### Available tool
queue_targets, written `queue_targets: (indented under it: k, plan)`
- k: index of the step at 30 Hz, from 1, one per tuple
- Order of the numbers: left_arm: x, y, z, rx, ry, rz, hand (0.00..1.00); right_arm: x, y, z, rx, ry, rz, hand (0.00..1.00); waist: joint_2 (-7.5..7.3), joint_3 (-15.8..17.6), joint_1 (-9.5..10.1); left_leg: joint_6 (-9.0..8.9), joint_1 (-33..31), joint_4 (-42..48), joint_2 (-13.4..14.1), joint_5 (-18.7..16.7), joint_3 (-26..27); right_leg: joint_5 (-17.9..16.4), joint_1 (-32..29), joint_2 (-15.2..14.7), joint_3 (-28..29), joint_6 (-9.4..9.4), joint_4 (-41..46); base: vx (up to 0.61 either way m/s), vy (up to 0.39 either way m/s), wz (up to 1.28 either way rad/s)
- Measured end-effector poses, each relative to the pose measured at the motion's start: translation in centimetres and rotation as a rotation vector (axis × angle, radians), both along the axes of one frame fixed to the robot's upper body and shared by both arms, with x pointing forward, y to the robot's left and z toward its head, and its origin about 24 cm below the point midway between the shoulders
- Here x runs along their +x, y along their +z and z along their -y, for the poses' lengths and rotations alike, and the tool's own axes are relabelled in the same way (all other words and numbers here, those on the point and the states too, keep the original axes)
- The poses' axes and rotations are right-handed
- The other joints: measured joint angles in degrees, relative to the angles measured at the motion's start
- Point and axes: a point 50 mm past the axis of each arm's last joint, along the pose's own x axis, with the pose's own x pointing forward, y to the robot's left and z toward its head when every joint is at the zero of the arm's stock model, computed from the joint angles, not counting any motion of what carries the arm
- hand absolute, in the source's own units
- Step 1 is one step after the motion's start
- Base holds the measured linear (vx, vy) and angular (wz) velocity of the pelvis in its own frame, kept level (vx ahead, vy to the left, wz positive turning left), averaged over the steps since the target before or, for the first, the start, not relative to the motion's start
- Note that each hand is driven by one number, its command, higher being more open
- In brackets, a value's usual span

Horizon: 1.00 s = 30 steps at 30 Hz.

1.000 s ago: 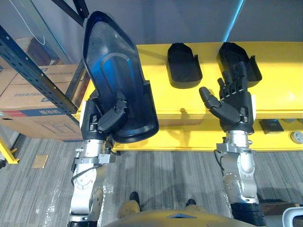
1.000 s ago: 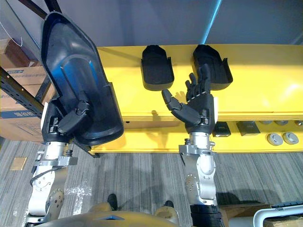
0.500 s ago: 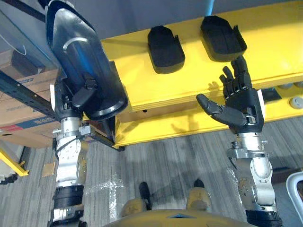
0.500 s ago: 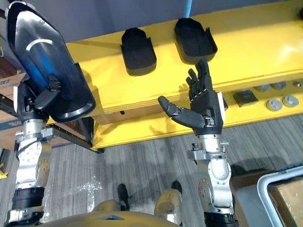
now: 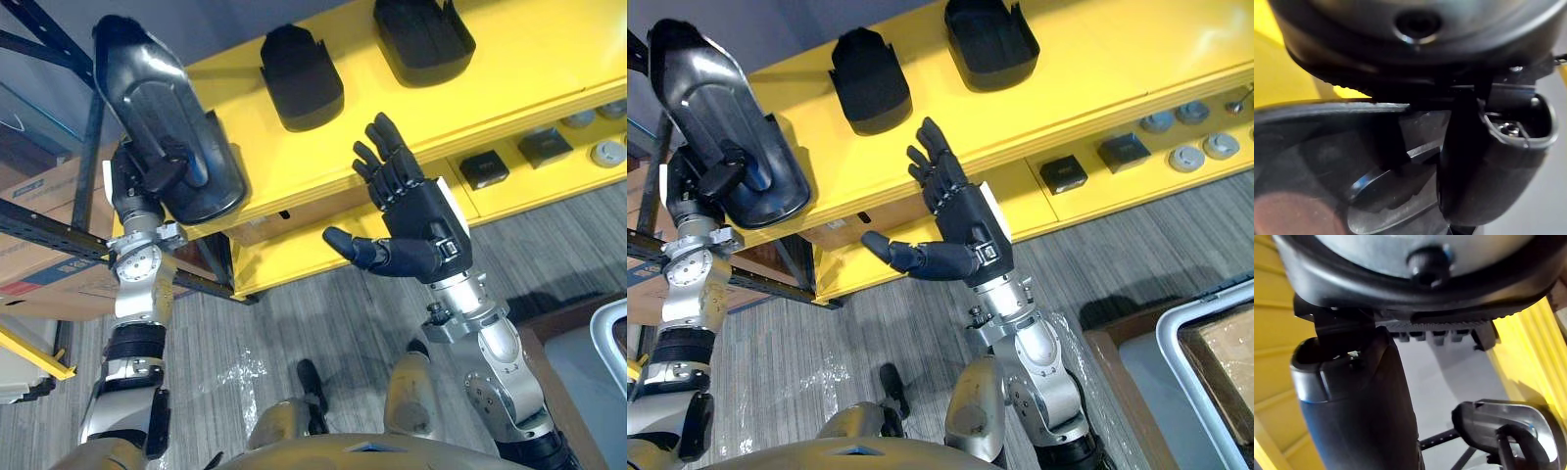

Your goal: Walk over and take three plastic housings, then place them on the shelf

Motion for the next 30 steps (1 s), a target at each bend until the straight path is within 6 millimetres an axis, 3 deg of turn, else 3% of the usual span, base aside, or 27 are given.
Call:
queue_targets:
  k: [8, 9, 14, 18, 21, 30]
  plan:
    - [1.4, 2.6, -0.9, -0.035, 0.022, 0.015, 0.00, -0.2, 2.2, -1.4, -0.021, 0.084, 0.105, 1.00, 0.60, 3.2, 0.45, 0.10, -2.8, 3.8, 0.3, 0.1, 3.8, -1.2, -2.4, -1.1, 0.5, -0.01, 3.0, 0.01, -0.026, 0.09]
    - [1.5, 2.8, -0.8, -0.037, 0.012, 0.004, 1.00, -0.3, 2.3, -1.4, -0.018, 0.088, 0.112, 1.00, 0.59, 3.2, 0.53, 0.14, -2.8, 4.0, 0.3, 0.0, 4.0, -1.2, -2.4, -1.1, 0.6, -0.01, 3.0, 0.00, 0.000, 0.00]
    - [2.0, 3.0, -0.9, -0.036, -0.013, -0.039, 1.00, -0.5, 2.4, -1.8, -0.012, 0.102, 0.112, 1.00, 0.58, 3.2, 0.52, 0.21, -3.3, 4.3, 0.3, 0.0, 4.2, -1.3, -2.5, -1.3, 0.4, 0.13, 2.9, 0.00, -0.008, 0.02]
    - [2.5, 1.9, -0.3, 0.013, -0.046, -0.128, 1.00, -0.5, 2.3, -2.0, -0.007, 0.103, 0.104, 1.00, 0.56, 3.2, 0.46, 0.22, -4.4, 4.4, 0.4, 0.0, 4.2, -1.3, -3.5, -1.3, 0.3, 0.13, 3.2, 0.00, -0.025, 0.07]
    - [3.0, 3.0, -0.1, 0.045, -0.043, -0.118, 1.00, -0.5, 2.3, -2.0, -0.006, 0.102, 0.100, 1.00, -0.09, 4.0, 0.63, 0.22, -4.7, 4.8, 0.5, 0.0, 4.2, -1.4, -3.7, -1.4, 0.3, 0.09, 3.7, 0.00, -0.033, 0.04]
    - [3.3, 3.7, 0.2, 0.070, 0.015, -0.113, 1.00, -0.6, 1.9, -2.0, -0.025, 0.086, 0.085, 1.00, -0.52, 4.3, 0.39, 0.30, -5.4, 5.4, 1.3, -0.2, 4.4, -1.3, -3.7, -1.2, -0.2, 0.08, 3.6, 0.01, -0.027, 0.02]
